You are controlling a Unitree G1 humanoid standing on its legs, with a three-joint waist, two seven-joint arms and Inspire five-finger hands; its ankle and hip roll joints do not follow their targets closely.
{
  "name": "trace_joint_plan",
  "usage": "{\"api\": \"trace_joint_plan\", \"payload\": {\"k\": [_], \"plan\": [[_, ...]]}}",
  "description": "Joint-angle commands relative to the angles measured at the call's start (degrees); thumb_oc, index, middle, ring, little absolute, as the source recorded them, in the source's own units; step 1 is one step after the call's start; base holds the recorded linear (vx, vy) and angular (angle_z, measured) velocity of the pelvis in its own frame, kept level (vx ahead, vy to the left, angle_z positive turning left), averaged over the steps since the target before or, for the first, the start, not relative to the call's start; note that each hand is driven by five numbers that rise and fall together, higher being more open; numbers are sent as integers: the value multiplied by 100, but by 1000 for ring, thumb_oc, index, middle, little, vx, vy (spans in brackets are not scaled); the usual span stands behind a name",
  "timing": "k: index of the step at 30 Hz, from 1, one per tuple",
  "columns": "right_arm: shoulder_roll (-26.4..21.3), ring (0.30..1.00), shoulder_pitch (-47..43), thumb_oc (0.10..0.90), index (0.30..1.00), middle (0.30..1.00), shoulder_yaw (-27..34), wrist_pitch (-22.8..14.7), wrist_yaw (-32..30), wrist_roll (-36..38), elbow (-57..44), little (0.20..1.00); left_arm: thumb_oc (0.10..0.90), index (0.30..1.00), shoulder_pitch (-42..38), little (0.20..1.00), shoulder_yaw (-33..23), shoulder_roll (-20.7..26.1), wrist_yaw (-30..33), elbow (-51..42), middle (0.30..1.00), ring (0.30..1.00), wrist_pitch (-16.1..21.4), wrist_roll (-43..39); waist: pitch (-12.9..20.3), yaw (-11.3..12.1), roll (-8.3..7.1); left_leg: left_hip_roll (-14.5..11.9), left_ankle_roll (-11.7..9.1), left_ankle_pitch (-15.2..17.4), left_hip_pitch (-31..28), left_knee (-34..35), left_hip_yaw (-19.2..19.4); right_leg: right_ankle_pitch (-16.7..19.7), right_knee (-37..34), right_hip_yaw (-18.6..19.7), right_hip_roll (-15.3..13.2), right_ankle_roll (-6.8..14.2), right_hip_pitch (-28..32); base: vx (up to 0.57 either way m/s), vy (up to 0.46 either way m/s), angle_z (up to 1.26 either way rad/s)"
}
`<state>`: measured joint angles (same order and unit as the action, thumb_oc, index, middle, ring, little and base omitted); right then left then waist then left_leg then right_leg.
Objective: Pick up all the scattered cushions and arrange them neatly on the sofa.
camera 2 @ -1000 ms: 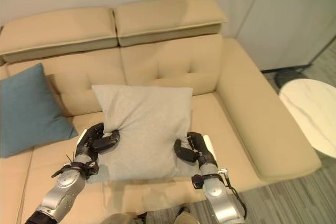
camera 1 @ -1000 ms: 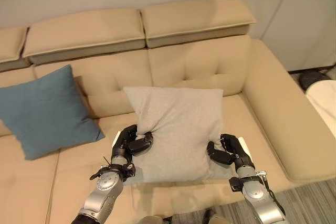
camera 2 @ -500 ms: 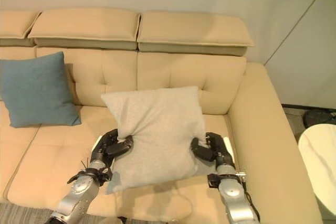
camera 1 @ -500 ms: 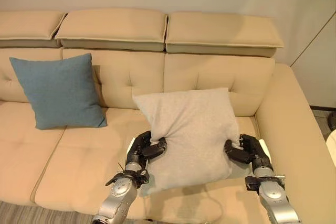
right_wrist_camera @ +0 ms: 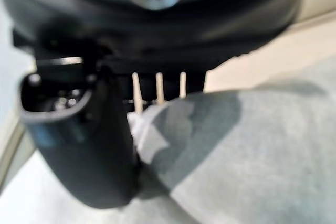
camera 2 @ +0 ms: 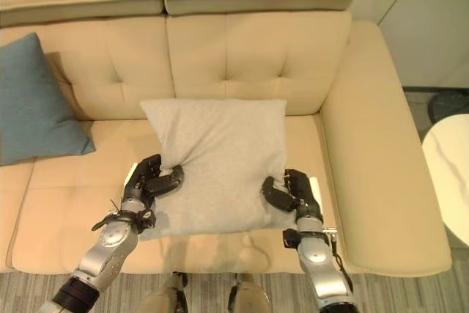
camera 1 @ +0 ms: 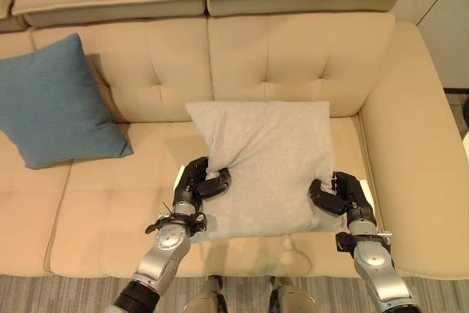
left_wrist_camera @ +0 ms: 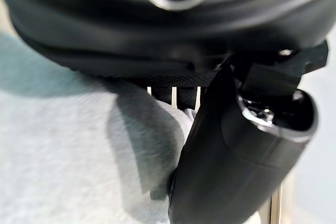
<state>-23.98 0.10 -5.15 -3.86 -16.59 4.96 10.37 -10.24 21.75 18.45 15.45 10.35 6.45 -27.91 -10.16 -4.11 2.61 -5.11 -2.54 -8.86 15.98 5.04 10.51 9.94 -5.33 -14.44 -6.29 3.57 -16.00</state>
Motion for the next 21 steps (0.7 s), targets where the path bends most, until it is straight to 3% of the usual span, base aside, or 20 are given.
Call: {"api": "trace_joint_plan", "payload": {"k": [1,10,14,17,21], "plan": [[50,300,-1322,400,300,300,26,-1001,-421,-369,-1018,300,400,300,-1510,300,296,-144,11,-606,300,300,1161,407,359,-2,-148,-148,-213,432,172,-4,-61,-502,33,102,-149,636,-227,-85,80,-4],[40,300,-3460,400,300,300,-784,-1024,-1688,-1399,-436,300,400,300,-3509,300,609,-109,1100,13,300,300,1511,1015,259,88,-140,-53,-266,213,971,-4,-110,-305,33,188,-271,691,-1008,-61,49,-5],[-345,300,-4507,400,300,300,-963,-1021,-2312,-2019,-224,300,400,300,-4566,300,729,127,1597,307,300,300,1614,1552,247,160,-169,-63,-316,136,1244,-4,-208,-270,33,175,-302,717,-1273,-39,1,0],[-631,300,-5166,400,300,300,-1161,-977,-2539,-2259,27,300,400,300,-5227,300,860,252,1811,700,300,300,1644,1769,259,171,-168,-53,-356,93,1404,-4,-241,-243,33,179,-317,733,-1436,-27,-3,7],[-668,300,-5707,400,300,300,-1433,-876,-2521,-2175,666,300,400,300,-5800,300,991,325,1804,1543,300,300,1498,1730,250,196,-171,-61,-388,39,1569,-4,-264,-196,33,159,-320,747,-1583,-29,-8,11]]}}
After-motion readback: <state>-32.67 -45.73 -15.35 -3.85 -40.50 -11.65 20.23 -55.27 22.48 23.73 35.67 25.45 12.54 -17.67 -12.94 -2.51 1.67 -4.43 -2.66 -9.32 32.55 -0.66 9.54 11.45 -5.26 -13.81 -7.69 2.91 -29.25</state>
